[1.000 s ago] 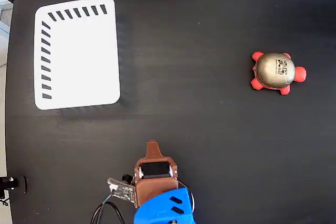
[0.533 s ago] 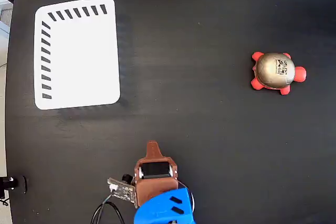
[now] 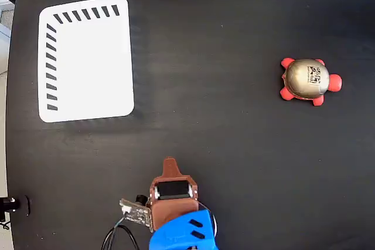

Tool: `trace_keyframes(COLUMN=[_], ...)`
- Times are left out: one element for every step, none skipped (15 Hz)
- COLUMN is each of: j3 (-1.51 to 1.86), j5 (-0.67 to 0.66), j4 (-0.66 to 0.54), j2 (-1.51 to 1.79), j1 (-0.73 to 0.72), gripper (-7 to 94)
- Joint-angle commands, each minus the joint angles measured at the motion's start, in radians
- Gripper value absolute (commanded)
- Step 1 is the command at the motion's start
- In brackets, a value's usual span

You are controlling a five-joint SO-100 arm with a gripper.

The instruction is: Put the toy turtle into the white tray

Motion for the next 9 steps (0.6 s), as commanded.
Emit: trace_keyframes(j3=[-0.008, -0.008, -0.009, -0.017, -0.029, -0.04, -0.064, -0.133, -0.256], j5=[0.0, -0.006, -0.005, 0.002, 0.009, 0.049, 0.041, 0.015, -0.009], j4=[0.014, 0.014, -0.002, -0.034, -0.067, -0.12, -0.156, -0.175, -0.163], j2=[0.011, 0.011, -0.017, -0.071, -0.138, -0.206, -0.282, -0.387, -0.525], j1=[-0.011, -0.014, -0.015, -0.011, -0.006, -0.011, -0.014, 0.005, 0.052], gripper=[0, 0, 0, 1, 2, 0, 0, 0, 0])
